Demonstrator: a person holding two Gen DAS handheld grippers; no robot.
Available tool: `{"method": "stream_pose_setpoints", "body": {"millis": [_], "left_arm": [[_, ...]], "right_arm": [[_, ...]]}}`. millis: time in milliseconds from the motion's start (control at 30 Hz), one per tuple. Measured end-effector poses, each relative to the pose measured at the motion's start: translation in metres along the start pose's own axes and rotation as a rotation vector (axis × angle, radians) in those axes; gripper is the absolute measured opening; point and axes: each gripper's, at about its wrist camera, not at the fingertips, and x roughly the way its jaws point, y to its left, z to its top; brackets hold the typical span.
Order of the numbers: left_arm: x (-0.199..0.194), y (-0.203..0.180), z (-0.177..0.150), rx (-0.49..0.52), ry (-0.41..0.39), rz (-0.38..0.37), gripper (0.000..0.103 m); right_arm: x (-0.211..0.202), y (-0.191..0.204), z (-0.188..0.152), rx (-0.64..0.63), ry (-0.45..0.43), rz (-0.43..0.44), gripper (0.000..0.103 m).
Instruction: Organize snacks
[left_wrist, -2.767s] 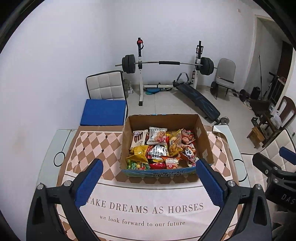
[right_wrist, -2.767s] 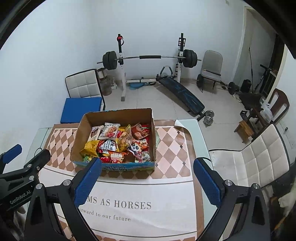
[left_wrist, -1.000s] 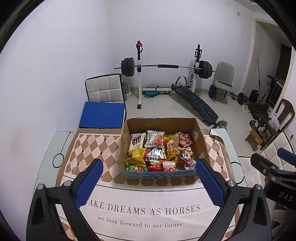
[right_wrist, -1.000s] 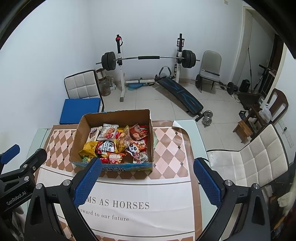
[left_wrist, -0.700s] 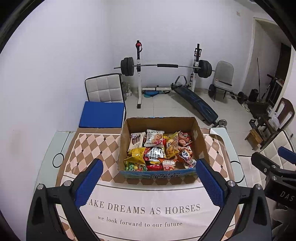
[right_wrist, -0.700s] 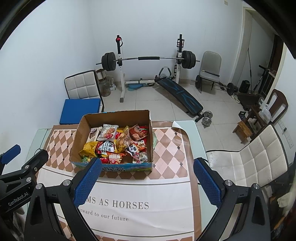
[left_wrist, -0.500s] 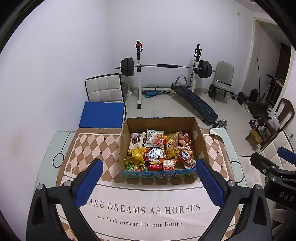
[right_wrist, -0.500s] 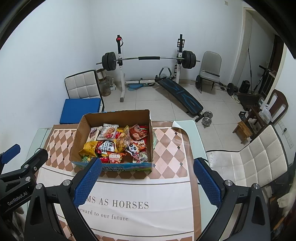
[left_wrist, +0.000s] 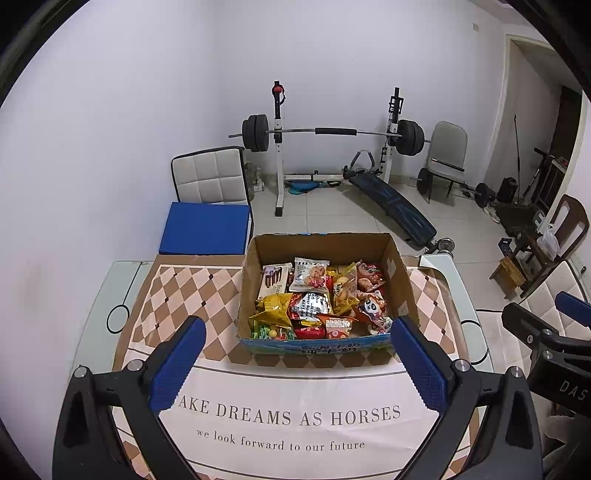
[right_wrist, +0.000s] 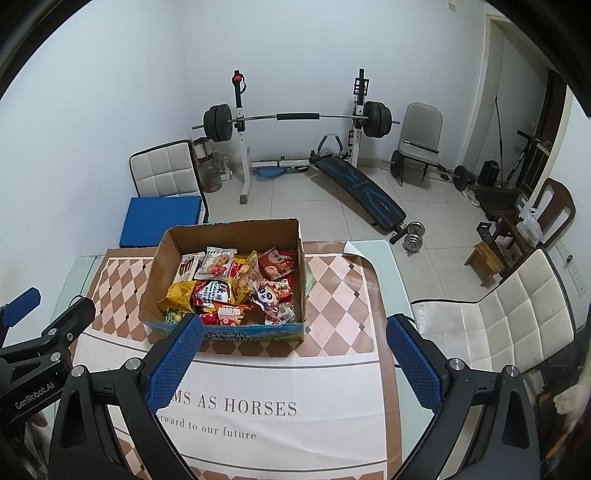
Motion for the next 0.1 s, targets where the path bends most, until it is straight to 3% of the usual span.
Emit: {"method": "stream_pose_setpoints", "body": {"millis": [100], "left_arm": [[-0.0017, -0.0015, 0.0, 0.001, -0.001, -0.002, 0.103]], "right_arm": [[-0.0015, -0.0004, 0.0004, 0.001, 0.0, 0.0, 0.101]]}}
